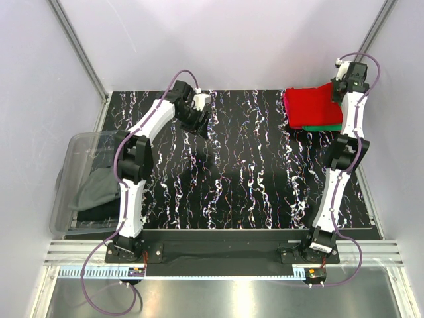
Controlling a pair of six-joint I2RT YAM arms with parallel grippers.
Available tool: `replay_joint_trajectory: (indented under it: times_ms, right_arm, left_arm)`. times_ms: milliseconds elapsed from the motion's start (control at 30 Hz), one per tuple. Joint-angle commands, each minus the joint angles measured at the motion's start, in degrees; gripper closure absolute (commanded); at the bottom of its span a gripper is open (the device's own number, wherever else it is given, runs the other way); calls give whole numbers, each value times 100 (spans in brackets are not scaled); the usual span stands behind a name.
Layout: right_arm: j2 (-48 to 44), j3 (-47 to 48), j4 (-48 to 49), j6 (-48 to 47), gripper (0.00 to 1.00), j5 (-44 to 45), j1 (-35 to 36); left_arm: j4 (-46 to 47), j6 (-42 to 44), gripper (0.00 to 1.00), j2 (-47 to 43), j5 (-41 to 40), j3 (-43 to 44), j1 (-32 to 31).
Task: Fold and stack the t-shirts
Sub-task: Neatly place the folded tshirt to the corner, then reset both grippers
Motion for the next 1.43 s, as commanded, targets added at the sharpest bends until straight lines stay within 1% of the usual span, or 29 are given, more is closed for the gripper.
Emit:
replay_joint_trajectory:
  times_ms: [0, 33, 67, 100, 133, 167, 200, 267, 333, 433, 467, 500, 533, 567, 600, 633, 700, 733, 800, 833, 900, 933, 1000, 1033, 1067, 1100, 1133, 1233, 1400]
  right_arm:
    - [73, 290, 477, 28, 100, 343, -61]
    - [91, 299, 486, 20, 100, 344, -61]
    - [126, 386, 564, 37, 91, 404, -61]
    - [196, 456, 600, 63, 73, 440, -61]
    - [223, 544, 635, 90, 59, 440, -52]
    - [232, 754, 653, 107, 49, 449, -43]
    - [127, 852, 653, 134, 28, 614, -26]
    - [-92, 1019, 679, 160, 18, 818, 44]
    - [-601, 994, 670, 273, 15, 740, 71]
    - [-1401, 599, 662, 520, 13, 476, 89]
    - [-1803, 441, 627, 590, 8, 223, 115]
    - [-2016, 239, 592, 765, 1, 20, 124]
    - [-2236, -302, 574, 854, 0, -451, 141]
    - [-2656, -603, 495, 968, 0, -691, 159]
    - [-2860, -928, 469, 1073, 0, -998, 229]
    - [-3053, -1645, 442, 1126, 0, -1645, 273]
    - [-3606, -2413, 442, 1101, 0, -1975, 500]
    - [-3757, -3122, 451, 1109, 0, -2151, 580]
    - [-4125, -3724, 468, 1197, 0, -2353, 764]
    - [-4232, -4231, 468, 1328, 0, -2659, 939]
    - [-4575, -4674, 512, 1539, 0, -2802, 1160]
    - [-4706, -5093, 530, 1688, 0, -2742, 1509]
    - [-5067, -5491, 687, 1838, 0, -2392, 1949]
    - [-5190, -5876, 792, 2300, 0, -1563, 2143]
    - [-5391, -6062, 1002, 2531, 1, -1068, 2537]
    - [-5472, -6204, 1083, 2742, 0, -680, 2680]
    - [-5542, -6440, 1153, 2718, 0, -363, 2786]
    - [-5701, -6670, 1417, 2780, 0, 52, 3050]
    - [-5587, -6478, 1426, 2727, 0, 712, 3174]
  left_arm:
    - [67, 103, 28, -87, -85, -8, -35]
    - [76, 112, 28, -87, -102, -16, -35]
    - [76, 112, 28, -87, -102, -16, -44]
    - [67, 103, 28, -78, -102, -25, -44]
    - [76, 103, 28, -87, -94, -25, -44]
    - [67, 112, 28, -87, -111, -16, -44]
    - [59, 120, 28, -104, -111, 18, -44]
    - [50, 147, 27, -183, -198, 71, -44]
    - [32, 164, 25, -306, -374, 133, -44]
    - [41, 200, 16, -500, -655, 229, -35]
    - [41, 130, 10, -535, -761, 282, -26]
    - [41, 86, 8, -596, -849, 413, -17]
    - [50, 51, 5, -605, -1093, 475, 26]
    - [58, -115, 2, -614, -1261, 563, 53]
    - [59, -204, 1, -632, -1376, 746, 105]
    - [76, -231, 1, -693, -1325, 809, 158]
    - [146, -327, 1, -807, -1263, 915, 334]
    - [164, -371, 1, -825, -1271, 950, 421]
    - [182, -459, 1, -869, -1184, 994, 501]
    - [164, -503, 1, -913, -1114, 994, 536]
    - [155, -425, 1, -1018, -667, 864, 615]
    - [155, -320, 1, -1140, -247, 776, 650]
    - [173, -56, 1, -1342, -68, 468, 651]
    - [164, -73, 1, -1396, -206, 380, 651]
    - [181, -238, 1, -1449, -295, 292, 651]
    - [251, -266, 1, -1554, -304, 48, 651]
    - [278, -266, 1, -1598, -400, -68, 642]
    - [401, -380, 1, -1678, -611, -359, 633]
    - [436, -521, 1, -1695, -787, -359, 633]
